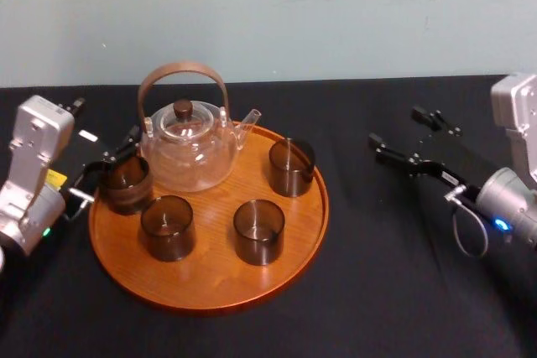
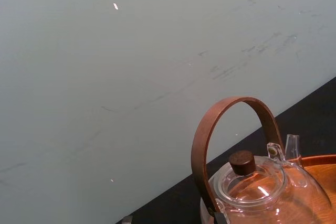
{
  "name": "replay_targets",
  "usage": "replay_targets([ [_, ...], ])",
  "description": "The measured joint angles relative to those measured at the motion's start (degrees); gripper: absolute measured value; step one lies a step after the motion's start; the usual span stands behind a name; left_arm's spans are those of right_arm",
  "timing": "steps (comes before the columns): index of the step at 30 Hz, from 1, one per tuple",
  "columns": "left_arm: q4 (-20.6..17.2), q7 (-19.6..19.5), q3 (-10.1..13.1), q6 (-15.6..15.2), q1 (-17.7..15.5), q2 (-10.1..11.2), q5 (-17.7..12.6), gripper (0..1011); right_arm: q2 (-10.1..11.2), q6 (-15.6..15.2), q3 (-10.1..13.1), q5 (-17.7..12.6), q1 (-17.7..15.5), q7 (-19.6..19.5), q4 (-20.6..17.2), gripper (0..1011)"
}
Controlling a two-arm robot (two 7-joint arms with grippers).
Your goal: Pick up the glass from the table and place it on the tray.
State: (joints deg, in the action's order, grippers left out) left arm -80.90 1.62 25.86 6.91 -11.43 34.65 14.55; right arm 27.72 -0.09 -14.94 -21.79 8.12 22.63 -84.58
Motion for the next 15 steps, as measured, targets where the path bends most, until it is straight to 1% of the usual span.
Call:
replay_targets([
  [4, 0.0, 0.0, 0.0, 0.0, 0.0, 0.0, 0.0, 1001, -0.06, 0.74, 0.9, 1.29, -0.55, -1.05, 0.87, 1002],
  [8, 0.0, 0.0, 0.0, 0.0, 0.0, 0.0, 0.0, 1001, -0.41, 0.79, 1.56, 2.05, -0.91, -1.66, 1.27, 1002],
  [15, 0.0, 0.0, 0.0, 0.0, 0.0, 0.0, 0.0, 1001, -0.42, 0.8, 1.48, 2.06, -0.87, -1.66, 1.29, 1002],
])
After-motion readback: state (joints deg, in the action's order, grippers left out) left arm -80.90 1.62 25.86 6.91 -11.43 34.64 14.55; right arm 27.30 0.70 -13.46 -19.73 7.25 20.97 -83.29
